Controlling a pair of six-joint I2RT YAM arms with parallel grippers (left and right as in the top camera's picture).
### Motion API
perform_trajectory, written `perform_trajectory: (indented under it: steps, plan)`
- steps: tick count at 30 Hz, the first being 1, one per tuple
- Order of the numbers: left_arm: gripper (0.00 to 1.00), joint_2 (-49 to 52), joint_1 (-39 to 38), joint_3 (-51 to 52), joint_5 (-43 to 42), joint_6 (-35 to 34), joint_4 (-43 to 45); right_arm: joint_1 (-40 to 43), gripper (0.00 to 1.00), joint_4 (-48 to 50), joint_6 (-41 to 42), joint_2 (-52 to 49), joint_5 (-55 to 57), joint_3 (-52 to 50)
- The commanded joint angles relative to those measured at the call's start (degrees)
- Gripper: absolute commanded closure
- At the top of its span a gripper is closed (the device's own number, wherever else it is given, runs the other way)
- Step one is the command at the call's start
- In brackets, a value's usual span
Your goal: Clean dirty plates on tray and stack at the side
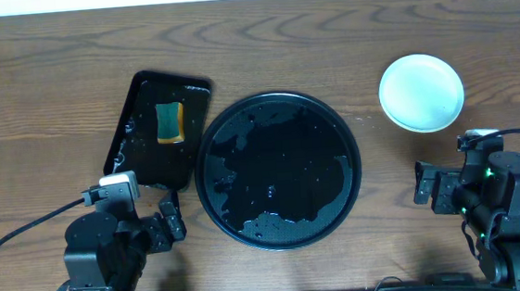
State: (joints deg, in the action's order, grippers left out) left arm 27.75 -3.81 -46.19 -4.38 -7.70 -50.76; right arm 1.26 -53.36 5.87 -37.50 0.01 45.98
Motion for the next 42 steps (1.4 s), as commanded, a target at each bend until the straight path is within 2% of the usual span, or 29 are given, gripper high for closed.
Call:
perform_trajectory:
  steps: [1, 8, 12, 17, 23, 31, 35, 42]
  plan:
    - [0.08, -0.04, 0.2, 0.72, -0.57, 0.13, 0.04, -0.55, 0.01, -0.26, 0.72, 0.0, 0.61, -0.55]
    - [0.07, -0.04, 0.2, 0.72, -0.57, 0.13, 0.04, -0.55, 0.01, -1.18, -0.04, 1.05, 2.82, -0.68]
    - [0.07, -0.04, 0.2, 0.72, -0.57, 0.13, 0.04, -0.55, 0.01, 2.4, -5.25, 4.61, 2.91, -1.03]
    - [0.07, -0.04, 0.2, 0.72, -0.57, 0.11, 0.04, -0.66, 0.01, 11.26, -8.31, 14.45, 1.33, -5.77]
    - [0.07, -0.04, 0.2, 0.72, -0.57, 0.13, 0.04, -2.25, 0.01, 27.23, -8.31, 27.08, 1.03, -17.09]
    - [0.07, -0.04, 0.2, 0.72, -0.57, 0.11, 0.04, -5.11, 0.01, 49.2, -8.28, 33.86, 1.03, -31.56]
    - [0.07, -0.04, 0.2, 0.72, -0.57, 0.11, 0.04, -5.14, 0.01, 54.1, -8.28, 36.48, 1.05, -37.33]
    - [0.07, -0.04, 0.2, 0.72, -0.57, 0.13, 0.04, -5.07, 0.01, 55.63, -8.28, 37.22, 1.05, -43.17]
